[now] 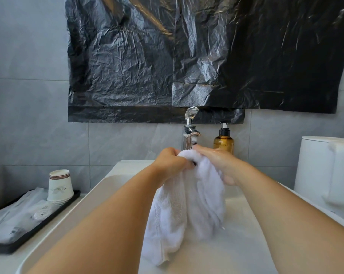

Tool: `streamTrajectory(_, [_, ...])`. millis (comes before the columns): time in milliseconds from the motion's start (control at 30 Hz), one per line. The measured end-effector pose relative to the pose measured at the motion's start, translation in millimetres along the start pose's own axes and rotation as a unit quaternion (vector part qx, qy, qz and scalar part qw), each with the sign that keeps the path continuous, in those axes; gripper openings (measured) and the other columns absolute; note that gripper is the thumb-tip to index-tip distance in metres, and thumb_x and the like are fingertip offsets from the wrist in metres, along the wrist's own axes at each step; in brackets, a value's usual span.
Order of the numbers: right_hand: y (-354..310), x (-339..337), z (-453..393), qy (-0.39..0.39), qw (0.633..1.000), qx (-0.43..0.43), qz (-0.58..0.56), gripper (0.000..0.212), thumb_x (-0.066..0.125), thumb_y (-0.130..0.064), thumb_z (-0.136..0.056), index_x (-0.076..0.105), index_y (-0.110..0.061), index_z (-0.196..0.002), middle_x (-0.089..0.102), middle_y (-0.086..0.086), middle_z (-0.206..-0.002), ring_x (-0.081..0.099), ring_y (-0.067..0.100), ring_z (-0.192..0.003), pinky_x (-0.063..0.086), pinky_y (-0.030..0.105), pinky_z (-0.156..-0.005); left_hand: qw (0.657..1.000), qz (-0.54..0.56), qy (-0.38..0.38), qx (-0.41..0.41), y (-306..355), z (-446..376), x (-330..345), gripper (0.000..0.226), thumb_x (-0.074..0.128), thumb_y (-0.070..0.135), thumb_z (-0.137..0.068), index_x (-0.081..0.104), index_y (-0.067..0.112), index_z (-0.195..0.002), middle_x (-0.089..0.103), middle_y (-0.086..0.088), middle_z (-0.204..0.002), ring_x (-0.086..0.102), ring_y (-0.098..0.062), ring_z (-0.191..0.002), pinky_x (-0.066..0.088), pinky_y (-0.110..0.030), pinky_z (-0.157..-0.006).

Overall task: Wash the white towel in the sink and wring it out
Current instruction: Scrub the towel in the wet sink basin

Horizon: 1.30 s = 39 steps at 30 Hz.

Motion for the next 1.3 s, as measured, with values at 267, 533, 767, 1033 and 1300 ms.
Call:
streamTrajectory(267, [-9, -28, 11, 0.163, 0.977, -0.01, -0.134, 0.018, 0.076, -0.02, -0.079, 0.062, -0.009, -0.084, 0.061, 0.009, -0.071, 0.06, 0.025, -0.064, 0.049, 0.032, -0.066, 0.986, -0.02, -0.155, -0.061, -11, 5, 18, 0.067, 0.082, 0.045, -0.055, 0.064, 0.019, -0.114, 0.073, -0.005, -0.107, 0.072, -0.023, -0.096, 0.056, -0.035, -0.089])
streamTrajectory(533, [-22, -49, 16, 0.294, 0.944, -0.12, -0.09, 0.038, 0.056, -0.028, -0.096, 0.045, -0.013, -0.063, 0.037, 0.002, -0.058, 0.031, 0.018, -0.053, 0.027, 0.024, -0.043, 0.993, -0.064, -0.092, -0.022, -14, -4, 9, 0.017, 0.065, 0.014, -0.085, 0.058, 0.01, -0.1, 0.062, -0.008, -0.097, 0.06, -0.025, -0.085, 0.053, -0.033, -0.072])
streamTrajectory(767, [2, 9, 3, -0.035, 0.996, -0.011, 0.08, 0.089, 0.075, -0.074, -0.056, 0.065, -0.011, -0.118, 0.071, 0.006, -0.107, 0.067, 0.024, -0.101, 0.053, 0.04, -0.092, 0.995, -0.012, 0.082, 0.063, -4, -10, -12, 0.012, 0.074, 0.019, -0.081, 0.064, 0.016, -0.086, 0.066, -0.005, -0.077, 0.061, -0.021, -0.068, 0.05, -0.031, -0.065])
streamTrajectory(1033, [-3, -9, 1, 0.067, 0.996, -0.048, -0.029, 0.042, 0.068, -0.05, -0.079, 0.064, -0.01, -0.089, 0.058, 0.011, -0.075, 0.059, 0.024, -0.071, 0.043, 0.032, -0.068, 0.999, 0.012, -0.016, -0.048, -18, -10, -4, 0.03, 0.072, 0.026, -0.085, 0.065, 0.003, -0.103, 0.065, -0.008, -0.09, 0.059, -0.022, -0.076, 0.052, -0.031, -0.068])
streamTrajectory(1300, [-12, 9, 11, 0.06, 0.984, -0.079, 0.146, 0.028, 0.049, -0.021, -0.095, 0.058, -0.009, -0.071, 0.042, 0.005, -0.063, 0.035, 0.018, -0.058, 0.025, 0.028, -0.052, 1.0, -0.017, -0.006, -0.018, -20, -12, -2, 0.015, 0.059, 0.019, -0.09, 0.064, 0.005, -0.087, 0.057, -0.012, -0.08, 0.051, -0.025, -0.073, 0.038, -0.033, -0.067])
Point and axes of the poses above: each hand's wrist, its own z-axis away from the middle knuckle, its own x-axis out of the palm, y = z × x, the point moved 6 cm from there along -z, towards the middle knuckle
